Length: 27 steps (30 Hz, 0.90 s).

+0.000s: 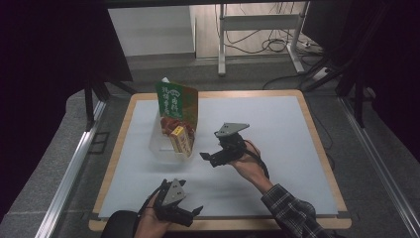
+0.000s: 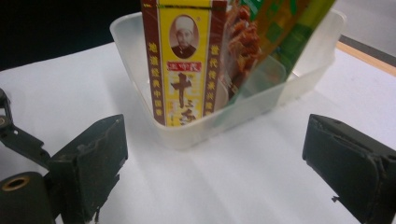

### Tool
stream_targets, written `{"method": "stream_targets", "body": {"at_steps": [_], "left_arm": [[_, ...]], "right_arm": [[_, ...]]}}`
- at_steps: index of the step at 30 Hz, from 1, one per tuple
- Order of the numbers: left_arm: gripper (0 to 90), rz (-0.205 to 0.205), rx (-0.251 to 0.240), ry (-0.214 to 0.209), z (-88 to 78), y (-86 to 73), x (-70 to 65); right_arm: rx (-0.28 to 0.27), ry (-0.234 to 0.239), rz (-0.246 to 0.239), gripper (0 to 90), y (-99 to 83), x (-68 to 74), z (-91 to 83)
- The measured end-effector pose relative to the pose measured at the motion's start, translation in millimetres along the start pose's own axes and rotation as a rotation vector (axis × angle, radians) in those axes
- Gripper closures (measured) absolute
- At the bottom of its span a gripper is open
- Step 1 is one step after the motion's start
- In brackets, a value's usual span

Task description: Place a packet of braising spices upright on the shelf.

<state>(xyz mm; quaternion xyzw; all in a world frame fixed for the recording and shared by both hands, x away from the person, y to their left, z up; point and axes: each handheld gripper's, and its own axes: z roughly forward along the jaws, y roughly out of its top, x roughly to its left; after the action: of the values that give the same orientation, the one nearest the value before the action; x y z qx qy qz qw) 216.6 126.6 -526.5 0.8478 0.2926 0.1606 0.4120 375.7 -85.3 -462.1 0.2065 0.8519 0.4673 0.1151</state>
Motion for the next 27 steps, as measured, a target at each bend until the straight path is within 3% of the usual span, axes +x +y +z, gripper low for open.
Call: {"method": "stream_targets", "body": {"at_steps": [4, 9, 27], "left_arm": [[2.2, 0.000, -0.002, 0.001, 0.0, 0.0, 0.2], [2.2, -0.002, 0.000, 0.001, 0.3, -0.1, 0.2], [2.2, -0.005, 0.002, -0.002, 1.2, -0.2, 1.0]], "right_arm": [[0.009, -0.007, 0.012, 5.9, -5.8, -3.2, -6.5], [0.022, 0.014, 0.062, 2.8, -12.4, -9.3, -15.0], [0.047, -0.051, 0.098, 0.0, -38.3, -20.8, -60.6]]}}
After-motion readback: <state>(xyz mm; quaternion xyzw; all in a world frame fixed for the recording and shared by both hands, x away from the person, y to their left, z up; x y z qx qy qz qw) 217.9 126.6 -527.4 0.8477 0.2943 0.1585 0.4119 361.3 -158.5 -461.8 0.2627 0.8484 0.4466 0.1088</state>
